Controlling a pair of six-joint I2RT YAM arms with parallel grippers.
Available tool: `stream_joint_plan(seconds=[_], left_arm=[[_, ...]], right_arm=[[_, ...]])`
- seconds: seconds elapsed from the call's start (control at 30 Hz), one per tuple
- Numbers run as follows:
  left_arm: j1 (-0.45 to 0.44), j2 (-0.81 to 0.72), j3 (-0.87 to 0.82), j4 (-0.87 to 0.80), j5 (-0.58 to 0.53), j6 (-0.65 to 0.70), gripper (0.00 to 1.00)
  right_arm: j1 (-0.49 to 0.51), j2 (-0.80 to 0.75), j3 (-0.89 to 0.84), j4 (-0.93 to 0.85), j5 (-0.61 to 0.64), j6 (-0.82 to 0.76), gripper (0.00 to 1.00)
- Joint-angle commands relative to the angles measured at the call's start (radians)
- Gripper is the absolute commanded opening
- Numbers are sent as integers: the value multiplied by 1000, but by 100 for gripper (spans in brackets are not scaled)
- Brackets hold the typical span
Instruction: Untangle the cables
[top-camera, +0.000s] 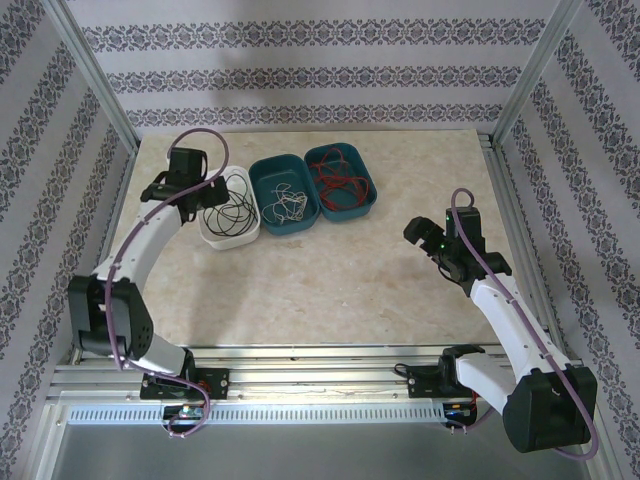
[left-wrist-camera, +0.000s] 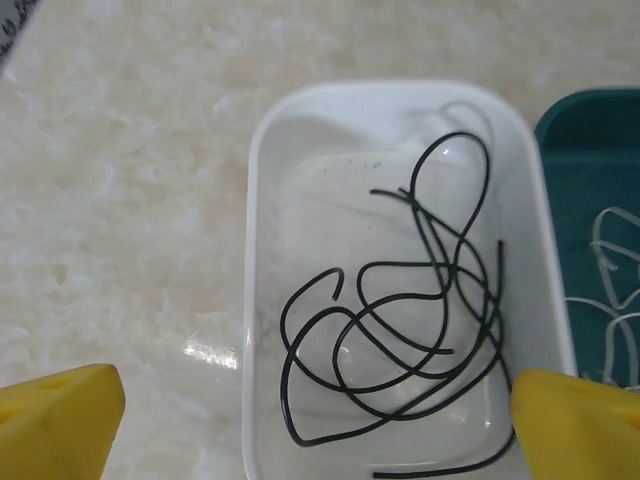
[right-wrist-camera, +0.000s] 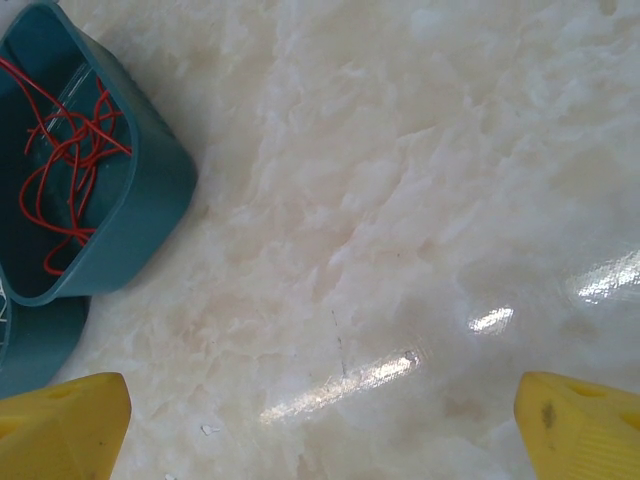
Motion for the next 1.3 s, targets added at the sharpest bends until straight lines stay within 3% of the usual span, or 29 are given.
stream_joint_plan(seconds=[0.0,0.33,0.57,0.7,1.03,1.27], left_arm=[[10,-78,8,-40,-27,1,99],[10,-320,-100,-52,-23,-14,99],[6,-571,-325,120,78,-21,100],[0,-657,-442,197,57,-34,100],[-18,-704,-666,430,-16,-1,100],[-22,-676,-806,690,-49,58,100]], right_arm=[[-12,-9,-1,-10,25,-11,98],[-24,-52,0,-26,71,-22,98],[-26,-67,21,-36,146,-85,98],[-25,-75,27,-38,213,-129,98],[10,-156,-45,57,380,-249,98],[86,-178,-151,254,513,-397,98]])
